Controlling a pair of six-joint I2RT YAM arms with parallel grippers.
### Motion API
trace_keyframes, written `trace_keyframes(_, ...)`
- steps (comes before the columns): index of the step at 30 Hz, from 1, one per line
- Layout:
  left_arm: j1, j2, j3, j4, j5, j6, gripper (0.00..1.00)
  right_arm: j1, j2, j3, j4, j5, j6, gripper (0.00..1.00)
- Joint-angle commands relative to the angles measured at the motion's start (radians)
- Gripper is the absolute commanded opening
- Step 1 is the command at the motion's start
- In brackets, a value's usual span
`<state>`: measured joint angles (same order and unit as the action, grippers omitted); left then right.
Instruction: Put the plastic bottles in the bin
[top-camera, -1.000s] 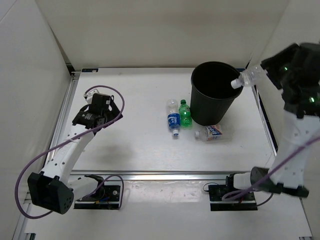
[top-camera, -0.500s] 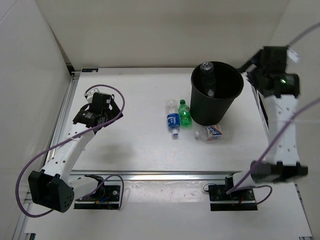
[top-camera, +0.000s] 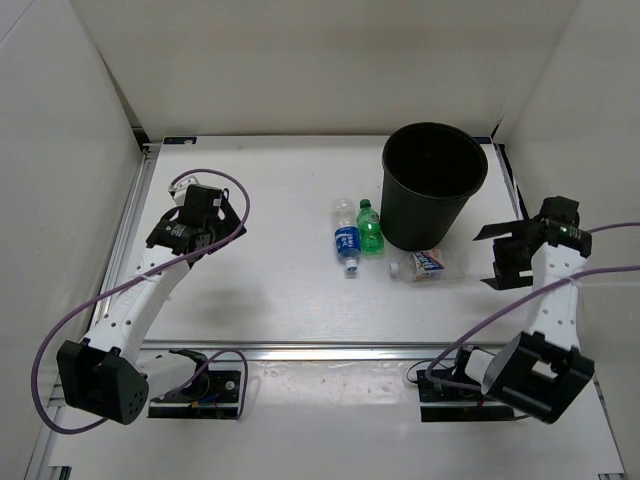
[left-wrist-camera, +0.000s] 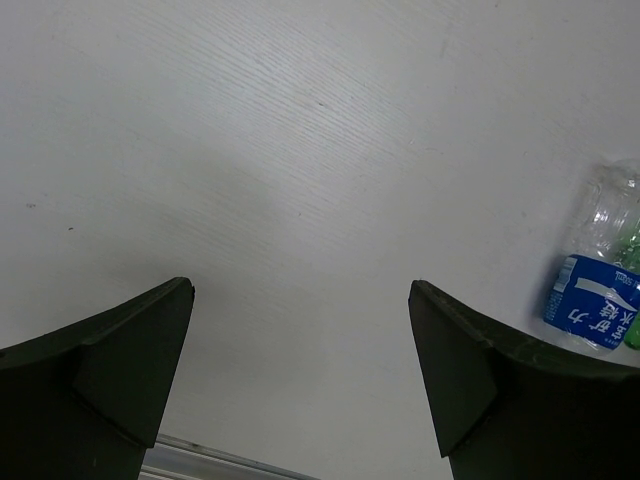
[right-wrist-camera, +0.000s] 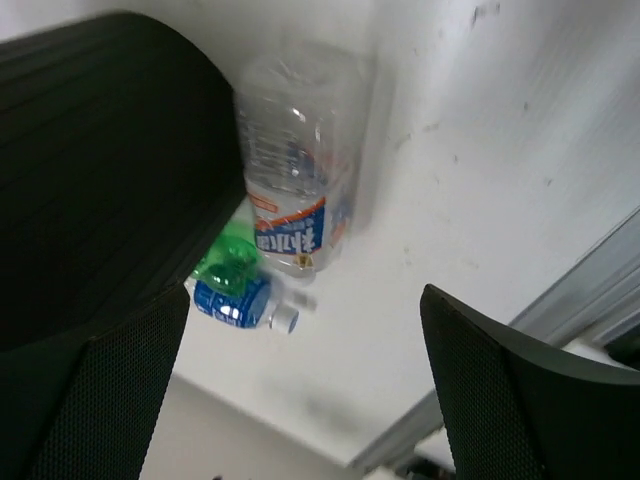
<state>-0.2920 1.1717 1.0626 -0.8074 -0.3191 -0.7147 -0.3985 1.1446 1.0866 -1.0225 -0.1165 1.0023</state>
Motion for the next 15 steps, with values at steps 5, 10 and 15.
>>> trace_keyframes(5, 0.004, -0.006, -0.004, 0.010, 0.011, -0.002, 1.00, -0.020, 0.142, -0.031, 0.165, -0.192, 0.061, 1.00)
trace_keyframes(10, 0.004, -0.006, -0.024, 0.010, 0.002, -0.002, 1.00, -0.020, 0.288, -0.031, 0.176, -0.215, 0.061, 1.00)
trace_keyframes(15, 0.014, -0.006, -0.024, 0.010, 0.002, -0.002, 1.00, -0.011, 0.369, -0.051, 0.199, -0.215, 0.093, 1.00)
